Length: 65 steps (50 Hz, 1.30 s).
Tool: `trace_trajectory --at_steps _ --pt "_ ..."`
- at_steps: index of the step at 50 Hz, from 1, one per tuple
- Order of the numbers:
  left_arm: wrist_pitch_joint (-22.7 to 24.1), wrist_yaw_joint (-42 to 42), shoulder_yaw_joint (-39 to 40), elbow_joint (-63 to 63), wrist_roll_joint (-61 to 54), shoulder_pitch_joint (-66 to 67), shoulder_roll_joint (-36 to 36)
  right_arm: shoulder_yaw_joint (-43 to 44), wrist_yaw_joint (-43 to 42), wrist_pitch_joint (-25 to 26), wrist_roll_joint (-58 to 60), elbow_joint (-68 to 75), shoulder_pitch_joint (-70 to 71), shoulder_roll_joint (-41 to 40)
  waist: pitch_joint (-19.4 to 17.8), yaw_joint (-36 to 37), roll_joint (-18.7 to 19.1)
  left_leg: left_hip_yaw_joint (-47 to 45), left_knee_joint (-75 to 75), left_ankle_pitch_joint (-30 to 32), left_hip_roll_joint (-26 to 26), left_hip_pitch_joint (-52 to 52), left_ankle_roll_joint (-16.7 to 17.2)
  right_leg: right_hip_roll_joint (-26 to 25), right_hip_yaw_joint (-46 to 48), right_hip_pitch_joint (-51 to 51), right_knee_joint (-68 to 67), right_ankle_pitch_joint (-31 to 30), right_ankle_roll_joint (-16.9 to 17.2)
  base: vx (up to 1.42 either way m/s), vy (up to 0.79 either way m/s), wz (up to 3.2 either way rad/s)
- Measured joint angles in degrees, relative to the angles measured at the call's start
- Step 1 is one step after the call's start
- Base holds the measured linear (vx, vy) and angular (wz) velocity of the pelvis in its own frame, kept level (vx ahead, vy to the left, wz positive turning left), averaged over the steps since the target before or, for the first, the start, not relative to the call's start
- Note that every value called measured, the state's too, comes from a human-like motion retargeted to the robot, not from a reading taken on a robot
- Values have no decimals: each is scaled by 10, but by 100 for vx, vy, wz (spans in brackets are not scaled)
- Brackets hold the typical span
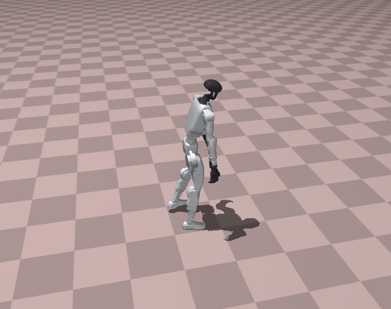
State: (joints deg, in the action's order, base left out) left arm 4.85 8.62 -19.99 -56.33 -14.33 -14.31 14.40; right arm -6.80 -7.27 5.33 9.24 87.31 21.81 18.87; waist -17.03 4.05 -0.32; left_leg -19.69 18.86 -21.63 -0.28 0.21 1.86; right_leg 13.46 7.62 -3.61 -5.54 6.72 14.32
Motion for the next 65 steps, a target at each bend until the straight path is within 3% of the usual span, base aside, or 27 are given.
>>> trace_trajectory --at_steps 2,5,7,10,13,15,17,20,25,28,30,35,38,41,48,53,55,57,60,62,65 --pt "-8 -5 26 -97 17 28 0 1 -22 -14 -55 -21 53 8 7 35 -9 -25 -93 41 -10 -10 -5 -2 -15 -5 4 3 1 43 0 -45" --pt "-33 -24 84 -258 112 78 14 -10 -47 -45 -137 -66 106 12 25 49 -11 -29 -131 77 7 -69 16 -11 -2 2 -12 28 -24 47 3 -2" --pt "-19 -50 94 -328 10 90 38 -50 -71 -91 -169 -92 155 16 5 87 -16 -34 -234 151 14 -41 16 -30 -24 43 22 21 -39 52 -1 -83" --pt "-22 -34 143 -374 -25 135 75 -77 -107 -112 -191 -153 192 19 2 124 -39 -33 -239 182 32 -63 23 -35 -42 62 25 31 -56 52 8 -64" --pt "-16 -27 205 -367 -90 177 103 -81 -125 -133 -232 -218 189 14 7 165 -65 -45 -239 175 41 -45 29 -38 -63 70 16 39 -64 54 14 -70" --pt "-14 -23 242 -359 -87 206 110 -72 -117 -143 -275 -252 159 6 14 175 -75 -59 -201 140 50 -36 60 -38 -61 87 11 39 -66 56 19 -18" --pt "-21 -28 266 -347 -83 202 114 -61 -106 -148 -311 -287 121 -9 10 178 -83 -53 -159 106 63 -32 57 -44 -56 101 -1 23 -70 53 20 14" --pt "-34 -32 256 -337 -55 167 102 -51 -87 -142 -303 -304 54 -34 4 165 -78 -26 -139 85 74 -12 39 -60 -46 109 -44 -1 -72 49 21 55" --pt "-44 -44 169 -328 -46 41 62 -75 -21 -110 -199 -237 -41 -72 9 138 -81 4 -173 82 65 17 3 -56 -12 5 -151 40 -75 40 14 37" --pt "-40 -38 110 -314 -19 -45 33 -96 30 -87 -141 -158 -92 -92 13 104 -93 16 -138 55 48 11 3 -25 40 -47 -142 50 -66 40 10 54" --pt "-53 -27 96 -308 16 -130 20 -101 42 -42 -66 -103 -96 -106 14 80 -98 28 -189 83 29 26 -24 -32 49 -51 -15 -11 -61 37 4 42" --pt "-19 -35 23 -245 34 -274 4 -104 99 -12 22 5 -146 -112 -4 14 -99 60 -188 65 2 78 -19 -34 26 -75 105 -142 7 43 -5 52" --pt "2 -13 0 -185 -7 -342 16 -83 115 -8 29 32 -164 -105 -11 -10 -73 66 -190 56 29 109 3 -72 8 -105 105 -140 7 50 -29 28" --pt "34 41 -5 -100 -78 -380 25 -63 118 -12 -1 40 -172 -91 -14 -28 -51 83 -183 51 27 128 -3 -64 27 -100 105 -174 7 53 -14 34" --pt "108 107 15 130 -259 -299 12 -74 127 -1 -47 49 -128 -60 -15 -2 -18 73 -28 54 2 108 -4 -28 6 -26 105 -102 7 54 -9 -27" --pt "84 67 29 229 -222 -147 24 -51 89 13 -24 25 -36 -38 0 43 -7 -2 46 10 22 45 -1 -42 -35 -31 55 -55 7 46 -11 -82" --pt "103 79 44 239 -301 -92 1 -40 46 14 -41 10 14 -33 2 59 -4 -21 0 18 16 30 0 -42 -49 -26 52 -45 7 44 4 -58" --pt "43 25 26 173 -100 -49 28 -29 34 -3 -50 -13 58 -28 7 69 1 -27 -74 48 7 17 2 -43 -58 -19 49 -35 7 43 10 -32" --pt "10 -3 32 47 12 19 8 -21 -14 -21 -75 -48 108 -30 15 72 9 -37 -117 59 3 -24 15 -34 -55 2 29 -3 7 46 23 7" --pt "-6 -13 64 -70 19 32 -16 -33 -29 -33 -77 -70 151 -35 23 82 6 -42 -207 112 -3 -39 1 -37 -56 21 55 -4 -9 45 17 -7" --pt "-23 -22 130 -249 17 47 -23 -53 -48 -59 -111 -105 197 -46 28 99 -11 -56 -239 167 12 -72 6 -45 -60 50 66 12 -34 48 8 -32"
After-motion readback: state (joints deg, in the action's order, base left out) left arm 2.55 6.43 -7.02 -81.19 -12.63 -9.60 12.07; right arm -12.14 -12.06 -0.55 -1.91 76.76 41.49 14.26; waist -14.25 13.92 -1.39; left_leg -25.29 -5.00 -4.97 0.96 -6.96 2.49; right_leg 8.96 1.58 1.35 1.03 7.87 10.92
